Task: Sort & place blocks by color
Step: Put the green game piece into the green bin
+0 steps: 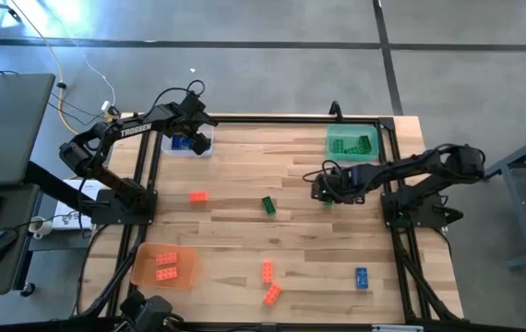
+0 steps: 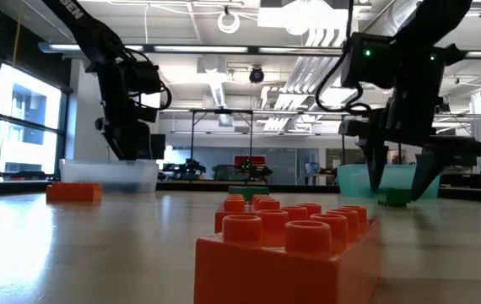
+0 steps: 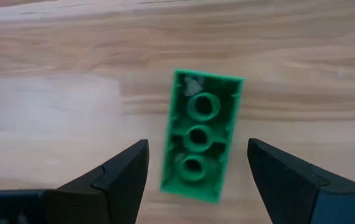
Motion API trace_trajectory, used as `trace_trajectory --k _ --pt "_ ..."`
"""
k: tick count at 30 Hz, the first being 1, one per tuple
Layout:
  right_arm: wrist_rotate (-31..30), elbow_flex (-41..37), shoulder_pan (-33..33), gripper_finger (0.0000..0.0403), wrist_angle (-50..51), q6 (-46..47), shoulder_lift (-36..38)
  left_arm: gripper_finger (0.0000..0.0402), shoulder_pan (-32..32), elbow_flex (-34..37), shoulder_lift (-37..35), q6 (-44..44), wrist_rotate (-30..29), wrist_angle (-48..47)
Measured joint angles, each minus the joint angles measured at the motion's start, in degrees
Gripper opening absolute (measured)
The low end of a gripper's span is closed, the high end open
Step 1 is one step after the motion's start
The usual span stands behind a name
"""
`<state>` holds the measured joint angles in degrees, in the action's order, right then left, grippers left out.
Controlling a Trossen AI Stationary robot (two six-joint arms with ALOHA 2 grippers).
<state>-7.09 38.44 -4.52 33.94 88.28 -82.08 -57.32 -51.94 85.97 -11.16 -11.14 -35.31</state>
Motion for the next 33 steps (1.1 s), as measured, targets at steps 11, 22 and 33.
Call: trace_trajectory --k 11,22,33 --pt "4.66 0.64 -2.4 0.0202 1.12 -3.74 -5.08 0.0246 0.35 0.0 0.0 0.02 -0.01 0.0" --pt "5.35 7.17 -3.77 0.0104 6.52 -15.08 -5.51 0.0246 0.48 0.0 -0.78 0.0 -0.17 0.0" --pt "-4.34 18.98 -10.74 0.0104 18.43 -25.91 -5.35 0.0246 0.48 -0.04 -6.14 -0.44 -0.46 0.01"
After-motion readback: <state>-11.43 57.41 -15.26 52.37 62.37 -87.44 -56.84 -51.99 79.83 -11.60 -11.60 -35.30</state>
